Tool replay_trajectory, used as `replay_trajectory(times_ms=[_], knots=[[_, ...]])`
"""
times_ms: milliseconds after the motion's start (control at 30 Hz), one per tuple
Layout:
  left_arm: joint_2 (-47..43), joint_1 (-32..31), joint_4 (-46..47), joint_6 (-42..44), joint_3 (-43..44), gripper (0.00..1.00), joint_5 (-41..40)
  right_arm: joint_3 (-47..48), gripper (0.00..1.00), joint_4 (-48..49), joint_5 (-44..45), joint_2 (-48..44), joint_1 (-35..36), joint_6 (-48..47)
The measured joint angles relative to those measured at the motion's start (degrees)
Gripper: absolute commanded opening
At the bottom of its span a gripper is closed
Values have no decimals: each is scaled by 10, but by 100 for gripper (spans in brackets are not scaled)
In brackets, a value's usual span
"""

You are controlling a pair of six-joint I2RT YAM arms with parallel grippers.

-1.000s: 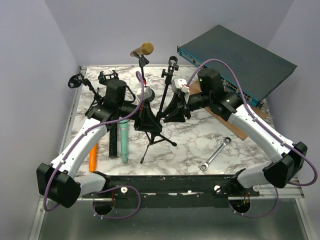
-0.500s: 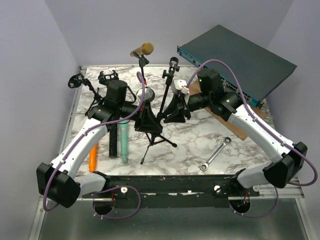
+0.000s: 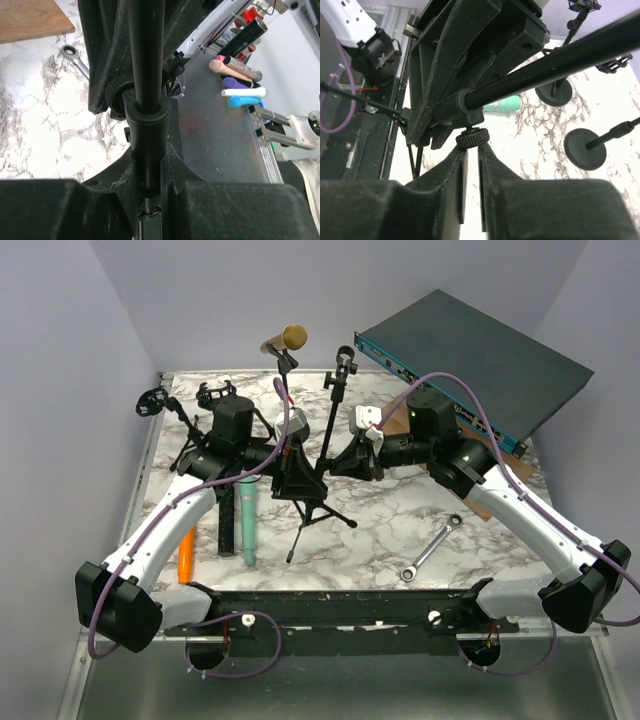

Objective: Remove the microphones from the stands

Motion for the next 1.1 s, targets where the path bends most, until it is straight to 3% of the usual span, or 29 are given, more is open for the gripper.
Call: replay_trajectory(times_ms=[133,300,367,500,667,800,933,1100], knots=[[3,-1,26,-26,0,0,13,-2,53,16,20,-4,0,-7],[7,-3,28,-31,0,0,27,-3,59,19,16,-4,1,-19],[7,-4,20,-26,0,0,30,-2,55,16,9,-4,1,-21],[12,-4,8,-14,0,0,31,0,34,10,-5,-4,1,-24],[21,-4,-2,-6,1,0,31,0,19,-1,-12,-4,1,-24],[27,-4,-4,-5,2,0,32,0,13,-5,-1,-4,4,-34],[33,1,16,-38,1,0,32,-7,11,4,66,-11,23,-55],[36,9,197,-207,-43,0,31,-70,18,96,223,-49,61,-85]])
